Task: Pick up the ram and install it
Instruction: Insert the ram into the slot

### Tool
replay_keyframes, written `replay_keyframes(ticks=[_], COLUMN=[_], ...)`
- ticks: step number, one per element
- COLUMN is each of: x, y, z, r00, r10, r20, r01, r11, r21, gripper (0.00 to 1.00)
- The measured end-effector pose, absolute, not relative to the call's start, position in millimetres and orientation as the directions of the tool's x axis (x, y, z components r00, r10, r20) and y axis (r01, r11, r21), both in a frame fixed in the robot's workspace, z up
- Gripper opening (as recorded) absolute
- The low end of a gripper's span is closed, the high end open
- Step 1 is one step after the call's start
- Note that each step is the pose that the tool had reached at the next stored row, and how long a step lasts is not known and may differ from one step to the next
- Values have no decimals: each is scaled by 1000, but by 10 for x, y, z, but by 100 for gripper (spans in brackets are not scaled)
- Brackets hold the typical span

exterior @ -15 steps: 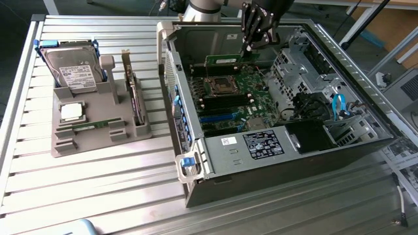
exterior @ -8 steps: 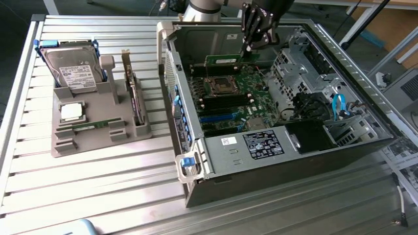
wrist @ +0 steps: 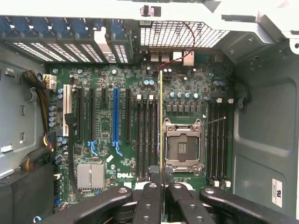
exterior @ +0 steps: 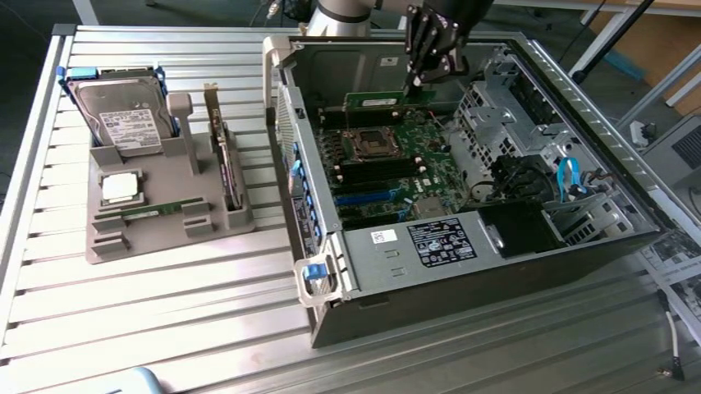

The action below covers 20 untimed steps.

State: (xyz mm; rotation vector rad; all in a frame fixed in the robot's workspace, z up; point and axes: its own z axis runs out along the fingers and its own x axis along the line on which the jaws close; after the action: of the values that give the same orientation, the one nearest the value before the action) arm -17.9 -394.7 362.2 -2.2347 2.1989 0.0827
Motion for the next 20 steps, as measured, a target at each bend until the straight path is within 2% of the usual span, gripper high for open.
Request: replay_keyframes(ticks=[20], x=[-81], y=[-3947], z=[3565], r00=[15], r10=[-999], r20=[-41], r01=[-999], r11=[-16], r21=[33], gripper=[12])
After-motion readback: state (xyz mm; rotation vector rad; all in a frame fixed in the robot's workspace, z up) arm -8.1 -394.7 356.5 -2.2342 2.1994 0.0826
